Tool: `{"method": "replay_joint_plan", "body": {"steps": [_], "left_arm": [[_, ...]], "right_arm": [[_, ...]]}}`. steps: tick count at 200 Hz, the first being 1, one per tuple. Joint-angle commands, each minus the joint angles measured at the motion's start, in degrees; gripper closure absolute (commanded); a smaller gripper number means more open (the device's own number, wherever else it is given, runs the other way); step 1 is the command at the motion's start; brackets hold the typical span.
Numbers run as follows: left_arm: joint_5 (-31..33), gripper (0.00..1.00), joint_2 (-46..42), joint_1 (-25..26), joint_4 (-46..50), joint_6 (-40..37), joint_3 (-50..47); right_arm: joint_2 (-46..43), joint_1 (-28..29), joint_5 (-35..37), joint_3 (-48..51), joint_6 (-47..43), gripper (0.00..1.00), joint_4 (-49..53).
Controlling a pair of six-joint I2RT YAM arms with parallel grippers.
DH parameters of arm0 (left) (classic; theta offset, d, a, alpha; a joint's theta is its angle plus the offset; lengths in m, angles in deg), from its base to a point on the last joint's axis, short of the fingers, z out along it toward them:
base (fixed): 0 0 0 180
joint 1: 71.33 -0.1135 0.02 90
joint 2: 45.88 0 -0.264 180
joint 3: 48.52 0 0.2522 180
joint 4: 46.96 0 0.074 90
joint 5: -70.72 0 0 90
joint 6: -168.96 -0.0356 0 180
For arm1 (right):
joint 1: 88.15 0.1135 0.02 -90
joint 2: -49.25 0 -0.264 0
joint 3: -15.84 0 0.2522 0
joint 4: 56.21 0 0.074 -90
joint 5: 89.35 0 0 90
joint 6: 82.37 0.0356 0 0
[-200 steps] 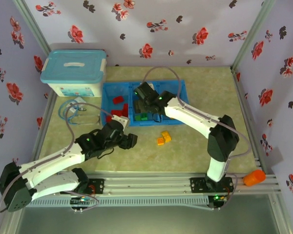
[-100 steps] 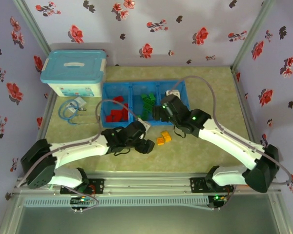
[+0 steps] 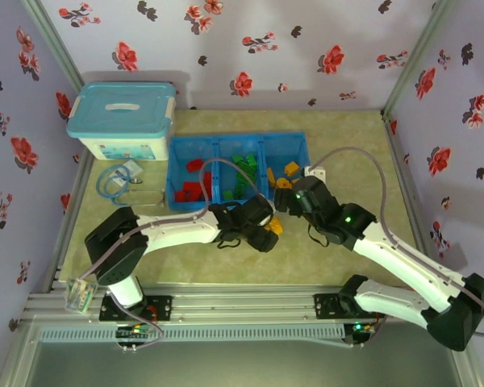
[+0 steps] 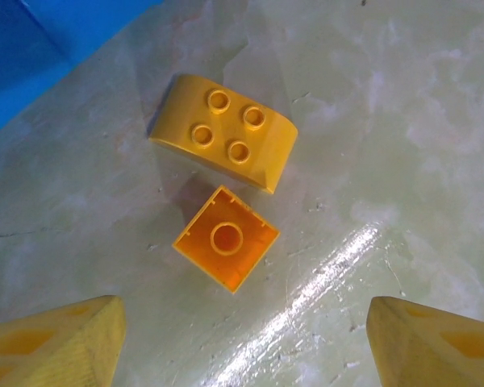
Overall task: Sort the legos into containers by color
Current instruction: Pick up the lego from the middle-left of the table.
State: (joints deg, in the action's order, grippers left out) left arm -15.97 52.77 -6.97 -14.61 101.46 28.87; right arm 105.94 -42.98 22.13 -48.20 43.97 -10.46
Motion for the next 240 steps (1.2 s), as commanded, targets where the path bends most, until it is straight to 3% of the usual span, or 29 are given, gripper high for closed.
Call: {"method": "replay_joint_plan", "body": {"steps": [1, 81, 240], "left_arm": [[-0.62, 0.22, 3.32, 0.39, 2.97, -0.37, 3.13], [2.83, 0.26, 9.94, 0.42, 8.29, 5.57, 9.43], [3.98, 0.42, 14.4, 0.33, 10.41, 7.46, 12.98]], "right_arm": [[-2.33, -0.76, 1.82, 1.9, 1.66, 0.1, 0.26], [-5.6, -1.49, 0.96, 5.32, 2.26, 0.1, -0.33], [-6.83, -1.84, 0.23, 7.41, 3.39, 0.11, -1.25]]}}
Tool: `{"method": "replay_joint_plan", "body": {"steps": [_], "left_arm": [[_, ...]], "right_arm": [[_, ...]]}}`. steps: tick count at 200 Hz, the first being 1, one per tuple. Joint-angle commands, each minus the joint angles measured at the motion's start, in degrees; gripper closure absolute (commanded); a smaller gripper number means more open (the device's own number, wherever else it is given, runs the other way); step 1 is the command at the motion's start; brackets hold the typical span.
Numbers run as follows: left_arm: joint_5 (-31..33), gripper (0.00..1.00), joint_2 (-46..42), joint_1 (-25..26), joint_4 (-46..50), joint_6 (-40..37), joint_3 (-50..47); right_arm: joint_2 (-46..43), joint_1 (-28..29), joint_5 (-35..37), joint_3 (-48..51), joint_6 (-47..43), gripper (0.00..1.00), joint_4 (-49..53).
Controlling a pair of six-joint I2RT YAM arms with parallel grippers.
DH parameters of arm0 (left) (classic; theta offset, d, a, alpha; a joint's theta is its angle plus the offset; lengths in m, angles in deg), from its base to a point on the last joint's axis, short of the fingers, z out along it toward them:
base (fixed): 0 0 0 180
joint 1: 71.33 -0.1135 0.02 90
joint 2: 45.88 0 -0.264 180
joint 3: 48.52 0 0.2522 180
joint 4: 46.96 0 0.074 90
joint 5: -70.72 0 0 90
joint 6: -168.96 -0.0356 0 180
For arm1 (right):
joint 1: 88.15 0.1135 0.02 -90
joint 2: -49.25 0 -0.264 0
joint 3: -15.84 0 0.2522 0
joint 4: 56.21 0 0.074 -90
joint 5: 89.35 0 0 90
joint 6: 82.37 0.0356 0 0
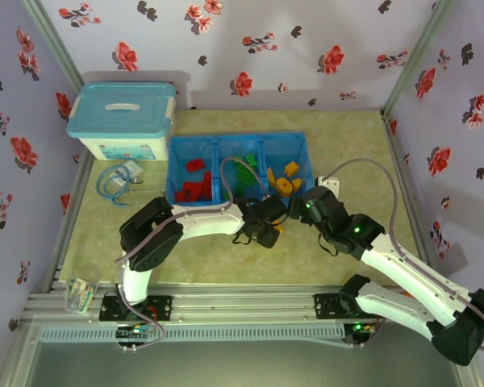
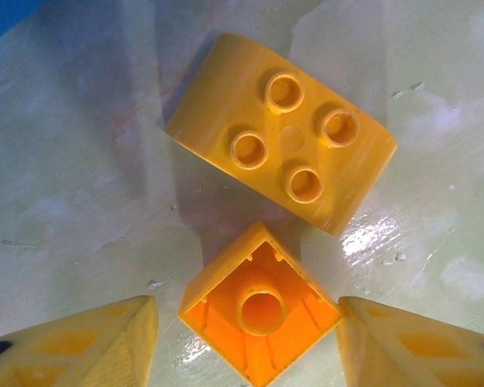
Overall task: Sort the legos into containers by color
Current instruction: Pick up the lego from the middle-left of the table, then place the lego in the container.
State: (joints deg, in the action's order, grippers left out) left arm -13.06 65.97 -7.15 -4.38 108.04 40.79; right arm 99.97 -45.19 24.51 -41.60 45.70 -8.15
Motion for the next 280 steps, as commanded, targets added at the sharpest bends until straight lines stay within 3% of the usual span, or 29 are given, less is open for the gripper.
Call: {"method": "replay_joint_plan", "body": {"steps": [1, 84, 158, 207, 280], "left_arm": [[1.08, 0.43, 1.19, 0.5, 0.19, 0.88, 1.08], [1.66, 0.58, -0.17, 0.43, 0.36, 1.57, 0.75], [4.49, 0.59, -7.12, 0.49, 3.38, 0.47, 1.8], [5.99, 0.6, -8.34, -0.34, 6.58, -2.98, 8.4], [3.02, 0.6, -2.92, -6.47, 8.74, -7.65, 22.08]], "right_arm": [[-0.83, 0.41, -2.15, 0.84, 1.71, 0.11, -3.6], [-2.5, 0.35, -1.97, 1.46, 2.2, 0.12, -2.97], [-3.19, 0.37, -1.56, 1.75, 2.41, 0.12, -2.8], [-5.99, 0.37, 1.03, 2.8, 3.64, 0.13, -0.11], [-17.94, 0.37, 8.66, 5.82, 7.5, 0.12, 8.35]]}}
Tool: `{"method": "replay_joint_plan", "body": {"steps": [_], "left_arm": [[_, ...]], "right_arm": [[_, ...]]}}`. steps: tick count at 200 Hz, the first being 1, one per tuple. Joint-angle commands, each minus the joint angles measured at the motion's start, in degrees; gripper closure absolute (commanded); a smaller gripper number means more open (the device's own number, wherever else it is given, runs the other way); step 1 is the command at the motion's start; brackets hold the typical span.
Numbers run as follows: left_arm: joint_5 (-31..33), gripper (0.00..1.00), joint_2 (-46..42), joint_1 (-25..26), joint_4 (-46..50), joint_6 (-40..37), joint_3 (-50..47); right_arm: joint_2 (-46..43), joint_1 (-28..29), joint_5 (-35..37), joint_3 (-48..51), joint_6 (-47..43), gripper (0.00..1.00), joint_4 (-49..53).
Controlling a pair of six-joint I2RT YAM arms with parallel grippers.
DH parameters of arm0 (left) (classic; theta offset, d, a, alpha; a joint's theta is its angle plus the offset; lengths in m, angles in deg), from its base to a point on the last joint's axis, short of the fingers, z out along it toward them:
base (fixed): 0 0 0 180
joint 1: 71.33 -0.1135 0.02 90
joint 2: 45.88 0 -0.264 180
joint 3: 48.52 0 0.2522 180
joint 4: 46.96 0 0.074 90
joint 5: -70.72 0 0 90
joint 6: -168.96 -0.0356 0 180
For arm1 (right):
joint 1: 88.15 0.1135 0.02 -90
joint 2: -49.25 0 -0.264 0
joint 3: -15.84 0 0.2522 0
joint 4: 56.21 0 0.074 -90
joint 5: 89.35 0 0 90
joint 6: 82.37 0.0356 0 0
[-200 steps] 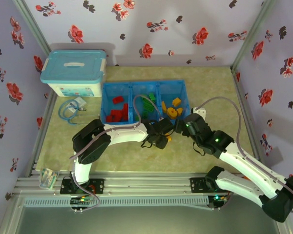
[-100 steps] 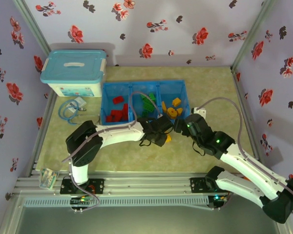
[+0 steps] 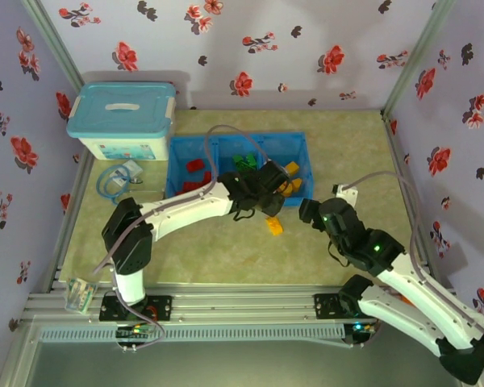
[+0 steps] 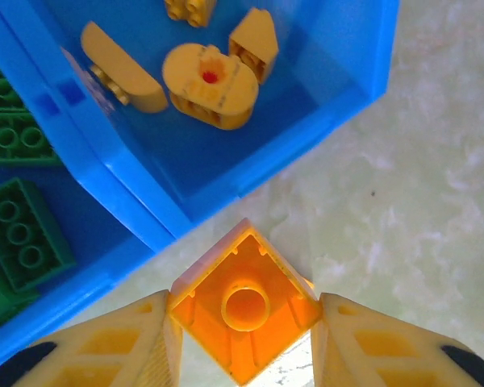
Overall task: Sort the legos into containers by color
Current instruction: Place the lego in the container.
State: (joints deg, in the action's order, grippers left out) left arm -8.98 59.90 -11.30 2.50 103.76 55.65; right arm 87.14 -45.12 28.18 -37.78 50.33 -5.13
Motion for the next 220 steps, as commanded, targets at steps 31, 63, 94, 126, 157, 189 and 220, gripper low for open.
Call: {"method": "replay_joint_plan", "body": {"steps": [31, 63, 94, 126, 157, 189, 220], "left_arm": [[-2.29, 0.6, 7.81, -4.06, 3.91, -4.61, 14.0], [-3.81, 0.6, 12.26, -5.77, 5.87, -5.45, 20.39], [-4.61, 0.56, 16.18, -6.74, 8.82, -6.59, 26.61], [-4.42, 0.22, 17.44, -7.03, 10.43, -6.87, 29.41], [-4.37, 0.22, 13.59, -6.62, 6.95, -6.68, 24.01], [-4.26, 0.22, 4.24, -5.54, -2.39, -7.39, 11.32], [-4.3, 0.22, -6.08, -5.34, -10.83, -6.56, -1.5]], "right_arm": [[-6.6, 0.24, 4.3, 3.27, 3.55, 0.12, 6.11], [-6.56, 0.2, 3.43, 3.91, 3.66, 0.12, 5.44], [-6.5, 0.17, 2.88, 4.0, 3.49, 0.12, 4.71], [-5.36, 0.22, 1.77, 4.12, 2.78, 0.12, 4.17], [-2.91, 0.22, -0.42, 3.97, 1.27, 0.11, 3.08], [2.61, 0.22, -5.01, 3.22, -1.8, 0.09, 1.05], [10.32, 0.3, -10.86, 2.24, -3.81, 0.08, -2.37]]}}
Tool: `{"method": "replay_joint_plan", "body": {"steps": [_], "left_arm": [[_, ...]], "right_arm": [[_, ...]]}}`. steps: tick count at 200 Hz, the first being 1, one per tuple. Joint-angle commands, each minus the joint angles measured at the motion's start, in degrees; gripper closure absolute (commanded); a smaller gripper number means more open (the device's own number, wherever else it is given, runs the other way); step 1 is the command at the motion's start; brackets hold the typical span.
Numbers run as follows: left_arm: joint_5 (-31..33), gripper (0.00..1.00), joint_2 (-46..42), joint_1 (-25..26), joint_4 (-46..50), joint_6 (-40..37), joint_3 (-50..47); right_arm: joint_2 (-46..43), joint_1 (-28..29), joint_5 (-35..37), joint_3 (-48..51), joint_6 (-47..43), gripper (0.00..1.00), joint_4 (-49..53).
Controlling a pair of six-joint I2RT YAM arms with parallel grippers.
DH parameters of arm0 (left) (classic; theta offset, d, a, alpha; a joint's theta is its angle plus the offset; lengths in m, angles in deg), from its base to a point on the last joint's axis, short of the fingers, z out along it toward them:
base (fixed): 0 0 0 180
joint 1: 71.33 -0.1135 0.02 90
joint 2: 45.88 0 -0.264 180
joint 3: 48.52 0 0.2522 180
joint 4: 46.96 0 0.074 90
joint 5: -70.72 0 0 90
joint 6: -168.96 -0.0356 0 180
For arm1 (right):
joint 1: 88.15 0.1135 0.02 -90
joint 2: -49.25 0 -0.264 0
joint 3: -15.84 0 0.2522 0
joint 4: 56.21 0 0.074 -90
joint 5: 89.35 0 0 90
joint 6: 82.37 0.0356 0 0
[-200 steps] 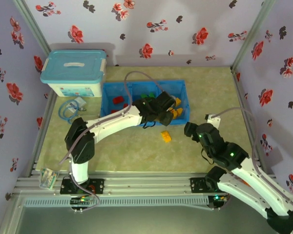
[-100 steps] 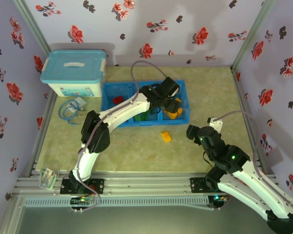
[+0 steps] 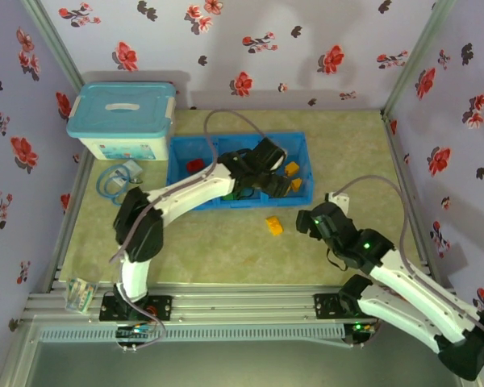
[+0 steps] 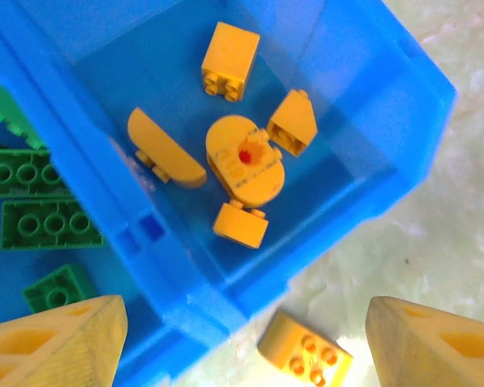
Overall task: Sort the legos into containers by color
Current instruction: Place the lego in the container, then pick up the lego from the center of the table.
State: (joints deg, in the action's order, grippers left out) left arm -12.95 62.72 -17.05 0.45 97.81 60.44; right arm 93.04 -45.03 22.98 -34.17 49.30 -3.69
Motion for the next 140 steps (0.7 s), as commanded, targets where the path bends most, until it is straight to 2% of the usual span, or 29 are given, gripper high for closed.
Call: {"method": "replay_joint_plan", "body": {"steps": [1, 45, 76, 103, 140], "left_arm": [[-0.29, 0.22, -9.22, 0.4, -8.99, -0.55, -6.8], [0.75, 0.23, -20.97, 0.45, -13.89, 2.25, -21.93], [1.72, 0.23, -26.15, 0.46, -15.57, 4.61, -30.64], [2.19, 0.23, -29.63, 0.56, -16.91, 6.9, -37.83], [2.51, 0.24, -34.24, 0.83, -19.52, 10.33, -46.71]], "right_arm": [[4.66, 0.22, -5.82, -1.41, -2.76, 0.08, -3.89], [15.29, 0.46, -12.37, -2.86, -4.46, 0.07, -8.89], [22.62, 1.78, -13.44, -5.18, -5.57, 0.08, -10.19], [28.88, 3.25, -13.36, -7.78, -6.45, 0.13, -10.52], [36.71, 4.2, -13.45, -10.62, -7.35, 0.25, -11.05]]}}
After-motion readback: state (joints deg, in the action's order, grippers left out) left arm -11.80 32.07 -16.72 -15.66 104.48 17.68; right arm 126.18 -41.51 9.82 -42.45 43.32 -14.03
